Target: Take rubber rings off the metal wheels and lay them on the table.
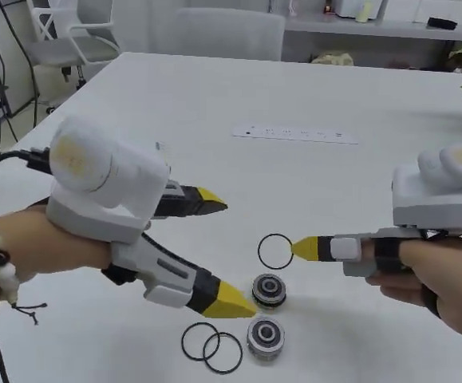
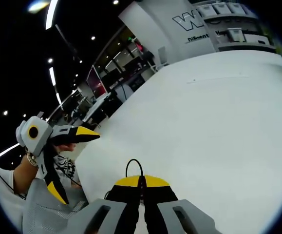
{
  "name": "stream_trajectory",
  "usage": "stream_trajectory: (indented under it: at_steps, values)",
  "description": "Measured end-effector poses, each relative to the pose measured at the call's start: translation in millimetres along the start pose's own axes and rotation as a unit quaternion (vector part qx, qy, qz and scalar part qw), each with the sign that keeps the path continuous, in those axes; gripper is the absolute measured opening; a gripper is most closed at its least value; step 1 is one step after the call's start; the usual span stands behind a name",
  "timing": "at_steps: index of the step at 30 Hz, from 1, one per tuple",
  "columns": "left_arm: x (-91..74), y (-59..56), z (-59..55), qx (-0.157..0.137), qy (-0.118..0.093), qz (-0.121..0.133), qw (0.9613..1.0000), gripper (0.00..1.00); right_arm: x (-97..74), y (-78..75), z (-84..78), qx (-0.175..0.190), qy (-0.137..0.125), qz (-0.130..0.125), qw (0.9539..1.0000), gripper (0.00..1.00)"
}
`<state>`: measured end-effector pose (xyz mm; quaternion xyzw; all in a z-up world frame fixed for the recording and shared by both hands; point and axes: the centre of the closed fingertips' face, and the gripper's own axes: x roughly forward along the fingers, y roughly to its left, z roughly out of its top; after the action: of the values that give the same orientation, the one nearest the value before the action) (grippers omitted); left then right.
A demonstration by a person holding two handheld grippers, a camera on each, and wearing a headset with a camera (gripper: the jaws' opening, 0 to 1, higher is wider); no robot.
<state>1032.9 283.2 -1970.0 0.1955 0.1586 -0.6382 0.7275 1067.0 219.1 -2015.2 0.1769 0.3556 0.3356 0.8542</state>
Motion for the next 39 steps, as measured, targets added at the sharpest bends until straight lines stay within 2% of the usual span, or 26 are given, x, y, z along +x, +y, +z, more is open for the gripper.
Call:
stream_trajectory:
  at_steps: [5, 12, 17, 22, 27, 33, 39]
  values:
    - [-18.7, 1.7, -6.8, -0.001, 0.008, 0.024, 0.9997, 0.83, 0.0, 0.4, 0.6, -0.004, 0.000, 0.000, 1.0000, 0.00]
    - [-48.8, 0.7, -9.7, -0.015, -0.003, 0.063, 0.9979, 0.84, -0.3, -0.1, 0.9, -0.005, 0.001, -0.001, 1.0000, 0.00]
    - [-64.8, -3.5, -14.4, -0.022, -0.004, 0.082, 0.9964, 0.85, 0.7, 0.5, 0.3, -0.005, 0.004, 0.001, 1.0000, 0.00]
    - [-82.0, -4.4, -14.9, -0.032, -0.017, 0.113, 0.9930, 0.86, 1.3, 0.6, -0.9, -0.007, 0.007, 0.001, 0.9999, 0.00]
    - [-99.0, -5.6, -18.5, -0.044, -0.030, 0.149, 0.9874, 0.88, 1.5, 1.0, -2.1, -0.008, 0.009, 0.002, 0.9999, 0.00]
    - [-107.9, -11.6, -26.4, -0.061, -0.032, 0.165, 0.9839, 0.88, 1.7, 1.2, -3.3, -0.008, 0.012, 0.004, 0.9999, 0.00]
    - [-103.3, -19.2, -45.0, -0.077, -0.011, 0.164, 0.9834, 0.88, 0.4, 2.5, -1.8, -0.008, 0.010, 0.006, 0.9999, 0.00]
